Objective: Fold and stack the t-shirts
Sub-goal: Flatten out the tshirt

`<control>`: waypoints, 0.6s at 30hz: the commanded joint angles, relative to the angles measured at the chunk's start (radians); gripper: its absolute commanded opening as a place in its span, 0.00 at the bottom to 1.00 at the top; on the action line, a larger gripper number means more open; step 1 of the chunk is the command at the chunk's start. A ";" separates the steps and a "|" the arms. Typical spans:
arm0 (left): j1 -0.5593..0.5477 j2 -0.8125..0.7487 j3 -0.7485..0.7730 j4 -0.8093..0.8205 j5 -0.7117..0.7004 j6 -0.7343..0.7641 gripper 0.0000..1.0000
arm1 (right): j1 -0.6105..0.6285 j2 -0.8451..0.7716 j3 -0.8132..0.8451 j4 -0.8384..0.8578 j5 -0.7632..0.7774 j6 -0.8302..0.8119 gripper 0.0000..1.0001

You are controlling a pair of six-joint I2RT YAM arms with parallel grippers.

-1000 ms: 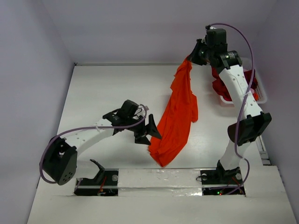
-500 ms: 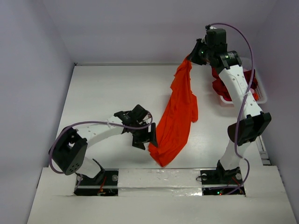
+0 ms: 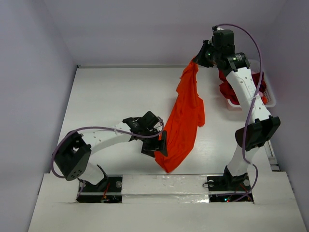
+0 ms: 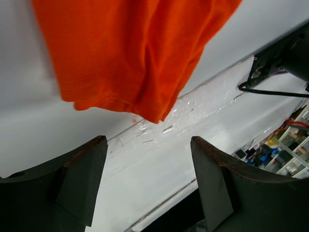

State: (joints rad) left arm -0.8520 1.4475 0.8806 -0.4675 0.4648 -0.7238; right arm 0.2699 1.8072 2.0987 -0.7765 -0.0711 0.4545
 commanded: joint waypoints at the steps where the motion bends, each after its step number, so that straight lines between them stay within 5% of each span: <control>1: -0.045 0.027 0.060 0.023 0.005 0.015 0.67 | 0.008 -0.012 0.026 0.071 0.007 -0.017 0.00; 7: -0.088 0.073 0.080 -0.013 -0.075 0.038 0.57 | 0.008 -0.017 0.027 0.072 0.002 -0.016 0.00; 18: -0.088 0.088 0.073 -0.029 -0.170 0.037 0.56 | 0.008 -0.019 0.041 0.071 -0.007 -0.014 0.00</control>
State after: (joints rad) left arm -0.9409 1.5398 0.9337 -0.4747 0.3382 -0.6991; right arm 0.2699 1.8072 2.0991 -0.7765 -0.0715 0.4488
